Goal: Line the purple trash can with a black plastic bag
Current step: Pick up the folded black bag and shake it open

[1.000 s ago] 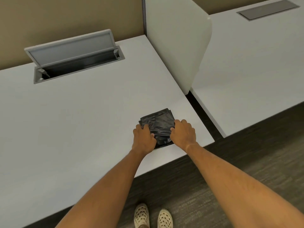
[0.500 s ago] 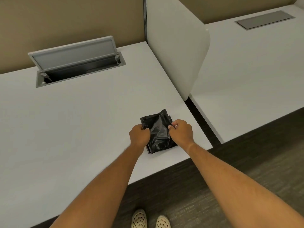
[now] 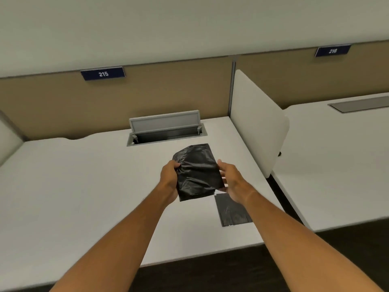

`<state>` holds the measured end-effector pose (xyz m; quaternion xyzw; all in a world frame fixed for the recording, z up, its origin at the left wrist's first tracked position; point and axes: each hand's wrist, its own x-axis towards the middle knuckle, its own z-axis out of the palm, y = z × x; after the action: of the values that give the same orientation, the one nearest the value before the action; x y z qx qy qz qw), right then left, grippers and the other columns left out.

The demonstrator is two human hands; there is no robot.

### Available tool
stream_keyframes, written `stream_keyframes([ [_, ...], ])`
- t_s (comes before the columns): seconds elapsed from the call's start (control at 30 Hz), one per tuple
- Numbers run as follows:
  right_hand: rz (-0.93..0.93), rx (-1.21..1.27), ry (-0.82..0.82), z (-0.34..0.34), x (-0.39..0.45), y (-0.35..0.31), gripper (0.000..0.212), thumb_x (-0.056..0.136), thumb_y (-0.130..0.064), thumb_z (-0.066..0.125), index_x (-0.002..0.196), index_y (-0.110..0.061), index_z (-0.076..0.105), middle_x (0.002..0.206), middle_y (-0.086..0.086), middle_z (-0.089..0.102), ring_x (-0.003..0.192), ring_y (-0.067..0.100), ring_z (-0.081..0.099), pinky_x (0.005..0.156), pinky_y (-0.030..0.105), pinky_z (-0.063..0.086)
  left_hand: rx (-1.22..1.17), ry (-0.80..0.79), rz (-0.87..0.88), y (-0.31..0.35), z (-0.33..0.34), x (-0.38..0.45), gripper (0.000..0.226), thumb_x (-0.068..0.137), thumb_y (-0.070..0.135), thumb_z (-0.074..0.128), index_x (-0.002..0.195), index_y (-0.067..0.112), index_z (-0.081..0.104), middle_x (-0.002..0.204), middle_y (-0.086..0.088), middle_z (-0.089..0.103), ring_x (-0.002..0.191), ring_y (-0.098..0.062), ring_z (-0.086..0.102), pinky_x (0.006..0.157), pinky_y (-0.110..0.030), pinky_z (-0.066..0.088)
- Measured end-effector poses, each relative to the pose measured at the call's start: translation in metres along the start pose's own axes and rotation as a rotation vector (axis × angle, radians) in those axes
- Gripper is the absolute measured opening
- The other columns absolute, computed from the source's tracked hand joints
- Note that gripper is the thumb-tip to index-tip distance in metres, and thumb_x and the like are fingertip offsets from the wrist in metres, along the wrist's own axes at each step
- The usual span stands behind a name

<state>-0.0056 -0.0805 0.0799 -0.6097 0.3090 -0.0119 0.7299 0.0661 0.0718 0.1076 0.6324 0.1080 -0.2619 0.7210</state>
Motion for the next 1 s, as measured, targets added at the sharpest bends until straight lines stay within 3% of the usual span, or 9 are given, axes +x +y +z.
stream_keyframes([
  [0.07, 0.001, 0.048, -0.087, 0.023, -0.009, -0.011, 0.046, 0.101, -0.048, 0.035, 0.121, -0.015, 0.061, 0.112, 0.008, 0.065, 0.102, 0.025, 0.061, 0.084, 0.039, 0.053, -0.043, 0.012, 0.021, 0.015, -0.027, -0.013, 0.024, 0.092, 0.018, 0.039, 0.105, 0.007, 0.056, 0.092, -0.015, 0.066, 0.08, -0.03, 0.062, 0.065, -0.037, 0.052],
  [0.2, -0.006, 0.102, -0.287, 0.078, -0.028, -0.016, 0.037, 0.099, -0.033, 0.044, 0.119, -0.014, 0.068, 0.119, 0.017, 0.069, 0.114, 0.037, 0.062, 0.093, 0.049, 0.054, -0.058, 0.06, 0.036, 0.036, -0.084, -0.038, 0.026, 0.091, 0.018, 0.04, 0.107, 0.007, 0.058, 0.094, -0.015, 0.067, 0.081, -0.03, 0.064, 0.066, -0.038, 0.053],
  [0.3, -0.117, 0.104, -0.365, 0.127, -0.053, -0.019, 0.025, 0.1, -0.017, 0.047, 0.111, -0.012, 0.07, 0.108, 0.016, 0.074, 0.1, 0.034, 0.069, 0.086, 0.045, 0.059, 0.036, 0.095, 0.104, 0.045, -0.128, -0.049, 0.026, 0.092, 0.018, 0.043, 0.113, 0.008, 0.056, 0.11, -0.018, 0.066, 0.096, -0.032, 0.064, 0.085, -0.046, 0.055],
  [0.37, -0.257, -0.008, -0.327, 0.159, -0.069, -0.023, 0.018, 0.096, -0.009, 0.056, 0.104, -0.012, 0.072, 0.099, 0.012, 0.074, 0.092, 0.032, 0.07, 0.075, 0.038, 0.061, 0.268, 0.17, 0.23, 0.049, -0.158, -0.055, 0.032, 0.095, 0.019, 0.051, 0.125, 0.011, 0.046, 0.12, -0.011, 0.06, 0.107, -0.028, 0.059, 0.095, -0.041, 0.05],
  [0.47, -0.404, -0.175, -0.273, 0.205, -0.086, -0.023, 0.021, 0.089, 0.0, 0.064, 0.105, -0.011, 0.073, 0.105, 0.01, 0.073, 0.1, 0.029, 0.068, 0.078, 0.029, 0.059, 0.505, 0.281, 0.416, 0.053, -0.205, -0.072, 0.05, 0.089, 0.031, 0.067, 0.131, 0.018, 0.044, 0.118, -0.002, 0.052, 0.11, -0.023, 0.054, 0.093, -0.037, 0.048],
  [0.53, -0.473, -0.296, -0.232, 0.239, -0.098, -0.021, 0.025, 0.089, 0.001, 0.065, 0.11, -0.008, 0.072, 0.113, 0.011, 0.07, 0.104, 0.026, 0.065, 0.085, 0.029, 0.057, 0.448, 0.194, 0.405, 0.06, -0.233, -0.082, 0.04, 0.091, 0.042, 0.061, 0.12, 0.015, 0.057, 0.116, -0.005, 0.062, 0.107, -0.023, 0.061, 0.09, -0.038, 0.052],
  [0.67, -0.56, -0.449, -0.245, 0.301, -0.12, -0.012, 0.026, 0.09, -0.002, 0.064, 0.114, -0.009, 0.071, 0.116, 0.011, 0.07, 0.106, 0.025, 0.065, 0.094, 0.035, 0.054, 0.35, 0.009, 0.394, 0.069, -0.28, -0.093, 0.048, 0.091, 0.052, 0.056, 0.113, 0.011, 0.066, 0.106, -0.008, 0.072, 0.097, -0.024, 0.07, 0.081, -0.035, 0.059],
  [0.83, -0.574, -0.406, -0.182, 0.338, -0.125, -0.004, 0.027, 0.085, 0.0, 0.068, 0.109, -0.013, 0.067, 0.109, 0.005, 0.065, 0.108, 0.026, 0.064, 0.09, 0.034, 0.056, 0.413, 0.215, 0.442, 0.072, -0.323, -0.086, 0.026, 0.093, 0.026, 0.06, 0.11, 0.008, 0.066, 0.105, -0.013, 0.07, 0.095, -0.029, 0.068, 0.084, -0.039, 0.056],
  [1.0, -0.396, -0.168, 0.048, 0.307, -0.119, -0.013, 0.067, 0.083, -0.002, 0.072, 0.139, -0.017, 0.037, 0.124, 0.015, 0.056, 0.106, 0.031, 0.063, 0.086, 0.044, 0.059, 0.326, 0.345, 0.378, 0.084, -0.367, -0.074, 0.025, 0.095, 0.024, 0.058, 0.113, 0.006, 0.062, 0.105, -0.012, 0.067, 0.095, -0.03, 0.065, 0.078, -0.038, 0.055],
])
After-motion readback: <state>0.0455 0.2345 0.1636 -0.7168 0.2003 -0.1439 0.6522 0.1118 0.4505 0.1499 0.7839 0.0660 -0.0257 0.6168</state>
